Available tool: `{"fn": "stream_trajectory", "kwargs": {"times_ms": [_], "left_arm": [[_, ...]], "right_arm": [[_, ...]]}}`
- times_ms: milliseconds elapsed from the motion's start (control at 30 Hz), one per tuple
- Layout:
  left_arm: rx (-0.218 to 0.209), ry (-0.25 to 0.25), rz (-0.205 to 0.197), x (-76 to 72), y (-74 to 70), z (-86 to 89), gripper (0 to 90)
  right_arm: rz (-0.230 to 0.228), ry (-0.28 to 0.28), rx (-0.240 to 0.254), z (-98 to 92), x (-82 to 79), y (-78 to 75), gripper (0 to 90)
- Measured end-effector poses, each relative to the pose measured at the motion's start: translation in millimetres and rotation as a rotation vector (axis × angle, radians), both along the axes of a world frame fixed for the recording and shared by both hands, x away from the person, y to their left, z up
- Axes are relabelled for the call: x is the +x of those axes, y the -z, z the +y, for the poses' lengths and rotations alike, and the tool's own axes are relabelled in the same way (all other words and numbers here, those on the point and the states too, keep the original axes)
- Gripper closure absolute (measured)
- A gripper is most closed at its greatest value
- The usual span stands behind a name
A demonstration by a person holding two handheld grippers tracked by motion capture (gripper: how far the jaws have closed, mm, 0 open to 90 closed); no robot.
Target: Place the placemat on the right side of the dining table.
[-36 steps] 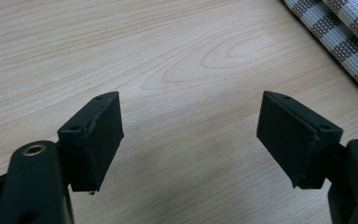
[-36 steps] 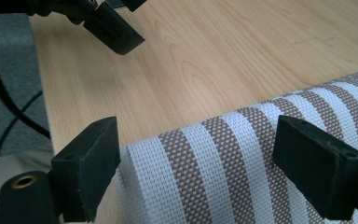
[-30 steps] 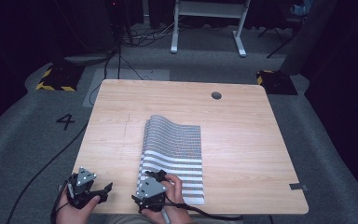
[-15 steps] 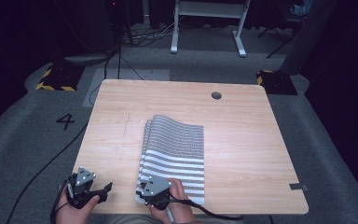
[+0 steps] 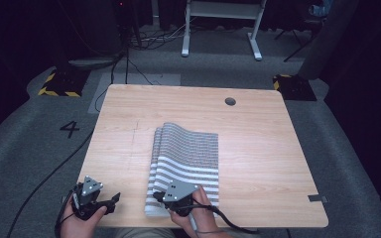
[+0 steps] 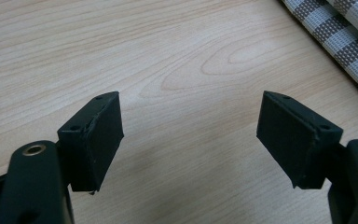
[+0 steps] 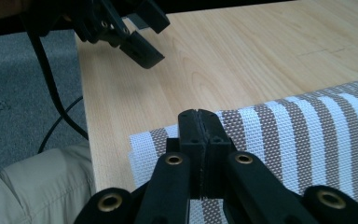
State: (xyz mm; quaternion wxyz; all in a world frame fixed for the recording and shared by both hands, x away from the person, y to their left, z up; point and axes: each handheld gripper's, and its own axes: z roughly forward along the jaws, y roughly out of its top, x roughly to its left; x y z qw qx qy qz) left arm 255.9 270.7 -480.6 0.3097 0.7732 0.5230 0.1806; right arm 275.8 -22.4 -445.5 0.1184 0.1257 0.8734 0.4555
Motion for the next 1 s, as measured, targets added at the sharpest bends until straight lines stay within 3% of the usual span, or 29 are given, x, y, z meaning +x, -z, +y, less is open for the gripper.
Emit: {"fn": "stream_trajectory", "kwargs": {"times_ms": [133,467,733,1000], "left_arm": [[-0.005,0.005,0.002,2.9,0.1,-1.2,22.8],[-0.001,0.007,0.012,10.3,2.9,-1.4,22.8],[0.002,0.024,0.019,17.4,0.7,-4.2,22.8],[-0.003,0.043,0.019,25.9,-0.6,-10.1,22.8]], "right_arm": [[0.009,0.015,0.018,-8.2,1.6,-9.6,90.0],[-0.038,0.052,0.062,-38.3,6.2,-43.7,90.0],[-0.027,0.079,0.094,-56.9,8.8,-59.4,90.0],[-0.061,0.112,0.105,-76.2,10.9,-77.3,90.0]]}}
